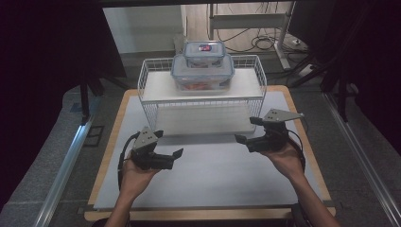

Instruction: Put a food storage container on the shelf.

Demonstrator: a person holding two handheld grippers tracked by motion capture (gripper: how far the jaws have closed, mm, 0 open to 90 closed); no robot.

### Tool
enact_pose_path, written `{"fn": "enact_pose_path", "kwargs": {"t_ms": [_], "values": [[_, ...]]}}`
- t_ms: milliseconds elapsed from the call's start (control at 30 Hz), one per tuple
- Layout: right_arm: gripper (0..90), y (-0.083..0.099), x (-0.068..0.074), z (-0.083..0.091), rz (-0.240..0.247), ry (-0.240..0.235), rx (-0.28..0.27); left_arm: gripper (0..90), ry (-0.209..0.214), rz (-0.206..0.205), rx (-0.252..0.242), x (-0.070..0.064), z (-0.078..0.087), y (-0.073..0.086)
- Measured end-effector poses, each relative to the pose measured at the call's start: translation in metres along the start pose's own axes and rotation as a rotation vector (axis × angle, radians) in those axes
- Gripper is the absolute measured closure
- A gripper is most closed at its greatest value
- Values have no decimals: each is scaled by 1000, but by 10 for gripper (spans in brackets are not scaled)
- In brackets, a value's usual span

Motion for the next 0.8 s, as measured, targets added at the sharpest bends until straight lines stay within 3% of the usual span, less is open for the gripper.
{"fn": "enact_pose_path", "kwargs": {"t_ms": [800], "values": [[52,38,9,20,-29,10,35,19,-16,29,43,-5,9,39]]}}
Point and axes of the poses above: each handheld gripper's, and its own axes: z roughly backward along the jaws, y roughly out of its underside, x roughly to its left, the point moved 6 cm from there along -z, roughly forward along the jaws, and after that the axes turned 7 degrees about z, right-handed, at the moved point
